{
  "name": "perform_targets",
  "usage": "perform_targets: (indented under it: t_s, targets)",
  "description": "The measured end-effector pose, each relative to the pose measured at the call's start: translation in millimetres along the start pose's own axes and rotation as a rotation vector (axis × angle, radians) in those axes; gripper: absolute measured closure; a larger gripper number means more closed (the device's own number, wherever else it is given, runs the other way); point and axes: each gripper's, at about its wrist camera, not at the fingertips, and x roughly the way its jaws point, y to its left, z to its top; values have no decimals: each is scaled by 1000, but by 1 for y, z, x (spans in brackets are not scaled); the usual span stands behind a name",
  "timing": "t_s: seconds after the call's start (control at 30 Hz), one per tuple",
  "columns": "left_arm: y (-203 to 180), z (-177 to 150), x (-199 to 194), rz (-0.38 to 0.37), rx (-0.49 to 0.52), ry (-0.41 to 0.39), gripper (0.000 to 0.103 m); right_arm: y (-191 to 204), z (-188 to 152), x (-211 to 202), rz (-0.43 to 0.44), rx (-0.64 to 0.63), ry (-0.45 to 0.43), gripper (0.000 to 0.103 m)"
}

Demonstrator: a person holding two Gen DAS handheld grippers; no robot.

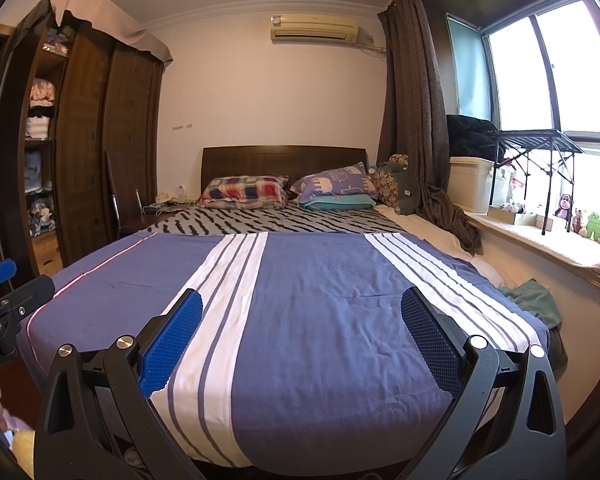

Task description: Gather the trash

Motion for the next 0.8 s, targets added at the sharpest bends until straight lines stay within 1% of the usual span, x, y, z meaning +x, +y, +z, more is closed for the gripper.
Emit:
perform_targets:
  t_s: [0.53, 0.8]
  targets:
    - [0, 1, 4, 6, 0, 17, 8, -3, -4, 4, -7, 4, 11, 3]
    - [0, 4, 2, 35, -11, 8, 8, -9, -5, 7, -15, 7, 17, 3]
